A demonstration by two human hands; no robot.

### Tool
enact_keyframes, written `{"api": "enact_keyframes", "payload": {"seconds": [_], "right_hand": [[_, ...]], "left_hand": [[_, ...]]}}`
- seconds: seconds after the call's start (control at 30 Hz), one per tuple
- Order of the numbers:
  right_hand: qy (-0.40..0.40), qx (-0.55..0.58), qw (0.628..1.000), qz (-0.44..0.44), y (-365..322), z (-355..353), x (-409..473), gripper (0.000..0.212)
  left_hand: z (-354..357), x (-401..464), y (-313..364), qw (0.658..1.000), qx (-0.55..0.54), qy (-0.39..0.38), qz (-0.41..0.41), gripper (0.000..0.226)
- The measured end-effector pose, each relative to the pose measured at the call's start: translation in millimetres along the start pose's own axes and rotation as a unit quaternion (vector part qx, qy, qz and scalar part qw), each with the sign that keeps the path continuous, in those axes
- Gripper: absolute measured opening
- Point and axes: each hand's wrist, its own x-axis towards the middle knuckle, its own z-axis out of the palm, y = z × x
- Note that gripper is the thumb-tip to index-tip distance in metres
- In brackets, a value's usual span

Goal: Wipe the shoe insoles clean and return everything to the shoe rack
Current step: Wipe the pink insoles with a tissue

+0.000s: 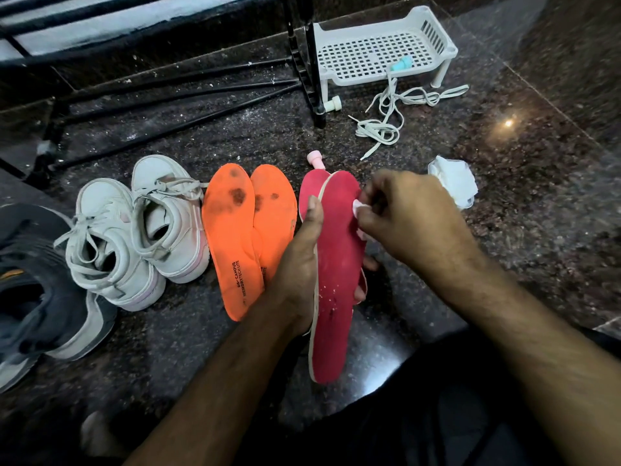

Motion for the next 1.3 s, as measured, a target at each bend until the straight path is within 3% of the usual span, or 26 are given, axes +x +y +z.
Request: {"api": "enact_keyframes", "payload": {"seconds": [0.17, 0.37, 0.43, 0.57, 0.63, 0.77, 0.83, 0.93, 1.03, 1.1, 1.2, 1.3], "right_hand": [[-0.069, -0.002, 0.996, -0.057, -23, 16, -19, 0.012], [-0.025, 0.054, 0.998, 0.025, -13, 2, -4, 0.007], [-0.07, 0.048, 0.996, 0.005, -23, 9, -13, 0.006], [-0.157, 0.052, 0.986, -0.001, -21, 10, -16, 0.003], [-0.129, 0.087, 0.988, 0.004, -14, 4, -12, 0.005], [0.037, 0.111, 0.993, 0.004, -4, -5, -1, 0.01], [0.043, 0.092, 0.995, -0.004, -6, -1, -1, 0.012], [-0.071, 0.058, 0.996, -0.017, -15, 11, -9, 0.011], [-0.214, 0.08, 0.973, -0.034, -18, 15, -17, 0.003], [-0.248, 0.128, 0.96, -0.032, -11, 10, -14, 0.004], [-0.157, 0.209, 0.965, 0.005, 4, -2, -3, 0.009], [-0.087, 0.179, 0.98, 0.022, 13, -4, 2, 0.007]], "left_hand": [[6, -2, -2, 0.999, -0.029, 0.023, -0.021, 0.071], [2, 1, -2, 0.999, 0.022, 0.029, 0.001, 0.075], [4, 0, -3, 0.998, 0.001, 0.06, -0.003, 0.073], [6, -2, -1, 0.999, -0.006, 0.051, -0.011, 0.072], [5, -2, 1, 0.999, 0.018, 0.032, -0.005, 0.075], [6, -3, -6, 0.998, 0.054, -0.007, -0.013, 0.085], [11, -4, -7, 0.998, 0.051, -0.008, -0.021, 0.085], [11, -5, -3, 0.999, -0.006, 0.021, -0.024, 0.076], [6, -3, 3, 0.994, -0.097, 0.035, -0.027, 0.082], [5, -4, 7, 0.992, -0.114, 0.04, -0.027, 0.084], [10, -11, 16, 0.998, -0.023, 0.051, -0.026, 0.086], [17, -21, 26, 0.984, 0.114, 0.108, 0.089, 0.057]]}}
